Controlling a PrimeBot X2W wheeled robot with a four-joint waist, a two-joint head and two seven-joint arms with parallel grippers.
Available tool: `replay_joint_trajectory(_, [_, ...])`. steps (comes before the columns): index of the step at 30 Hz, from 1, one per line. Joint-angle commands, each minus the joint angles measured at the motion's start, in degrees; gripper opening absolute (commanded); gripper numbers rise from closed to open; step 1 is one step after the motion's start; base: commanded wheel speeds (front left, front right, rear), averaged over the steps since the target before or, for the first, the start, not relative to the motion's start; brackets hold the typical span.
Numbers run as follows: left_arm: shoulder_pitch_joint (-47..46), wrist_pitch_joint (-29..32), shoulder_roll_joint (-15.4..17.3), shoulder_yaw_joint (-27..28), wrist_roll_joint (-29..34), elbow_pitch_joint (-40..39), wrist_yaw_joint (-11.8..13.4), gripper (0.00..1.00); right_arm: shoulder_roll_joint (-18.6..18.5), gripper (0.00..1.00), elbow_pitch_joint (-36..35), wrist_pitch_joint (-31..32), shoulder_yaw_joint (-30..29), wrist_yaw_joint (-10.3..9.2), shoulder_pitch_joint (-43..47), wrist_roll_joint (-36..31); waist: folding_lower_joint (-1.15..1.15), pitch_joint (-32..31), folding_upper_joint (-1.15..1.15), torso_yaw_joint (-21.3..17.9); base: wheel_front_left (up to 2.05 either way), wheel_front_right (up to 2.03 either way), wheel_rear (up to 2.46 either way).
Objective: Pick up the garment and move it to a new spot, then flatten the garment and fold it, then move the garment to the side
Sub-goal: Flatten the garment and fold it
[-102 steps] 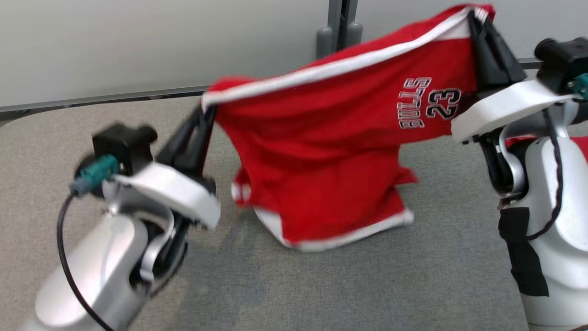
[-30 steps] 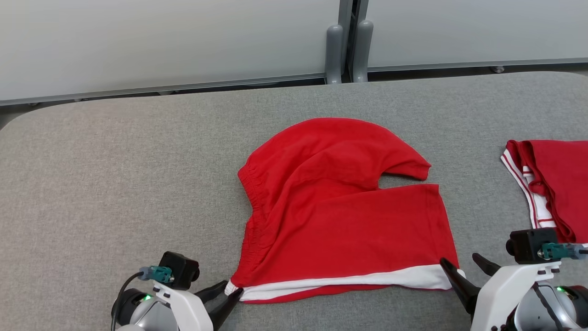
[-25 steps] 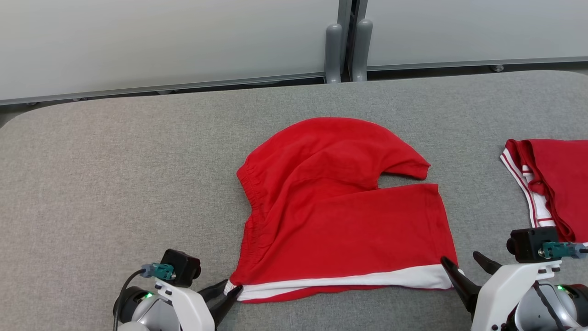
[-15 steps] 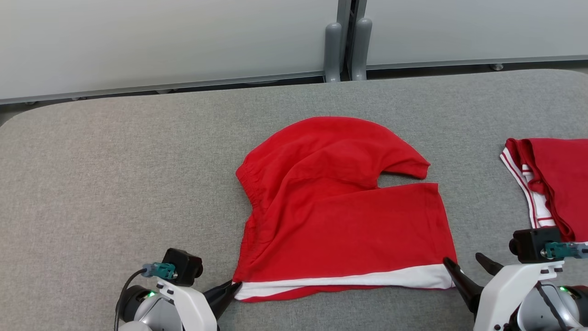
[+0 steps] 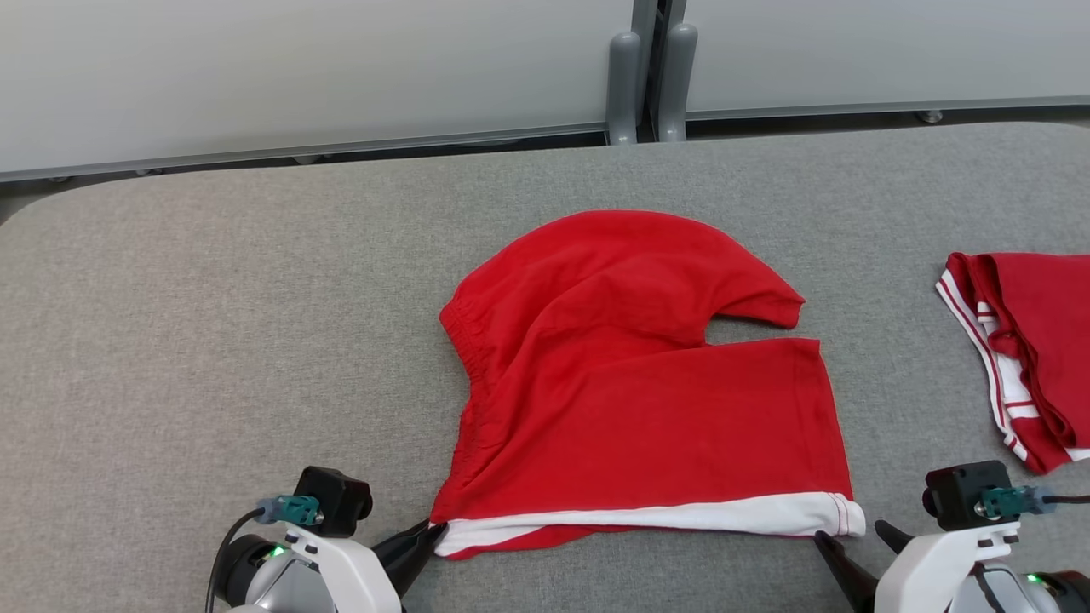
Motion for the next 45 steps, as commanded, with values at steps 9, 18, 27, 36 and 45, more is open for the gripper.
replay_joint_trajectory(9, [-0.69, 0.11, 0.19, 0.16, 0.06, -0.31, 0.27, 0.0, 1.19, 0.95, 5.86, -3.11, -0.04, 0.03, -4.55, -2.35, 0.0, 0.67, 0.0, -0.29, 0.0, 0.0, 0.0])
replay_joint_trajectory(18, [-1.04, 0.17, 0.03, -0.26, -0.16, -0.08, 0.13, 0.0, 1.8, 0.45, 8.74, -2.6, -0.82, 0.03, -4.96, -3.01, 0.0, 0.43, 0.0, 0.5, 0.0, 0.0, 0.0])
replay_joint_trajectory(27, [0.07, -0.08, 0.32, -0.15, -0.82, -0.24, 0.53, 0.0, 2.11, 0.39, 7.19, -1.25, -1.84, 0.03, -3.24, -3.07, 0.0, -0.29, 0.0, 0.17, 0.0, 0.0, 0.0])
replay_joint_trajectory(36, [0.2, -0.17, 0.54, -0.15, -0.99, -0.56, 0.83, 0.0, 2.33, 0.0, 7.66, -1.52, -1.51, 0.03, -4.07, -2.49, 0.0, -0.48, 0.0, 0.09, 0.0, 0.0, 0.0])
replay_joint_trajectory(45, [0.6, -4.01, 1.11, 1.41, -0.7, -2.99, 0.29, 0.0, 2.34, 0.0, 3.74, -4.89, -3.22, 0.03, -3.41, 2.27, 0.0, -1.24, 0.0, 0.07, 0.0, 0.0, 0.0])
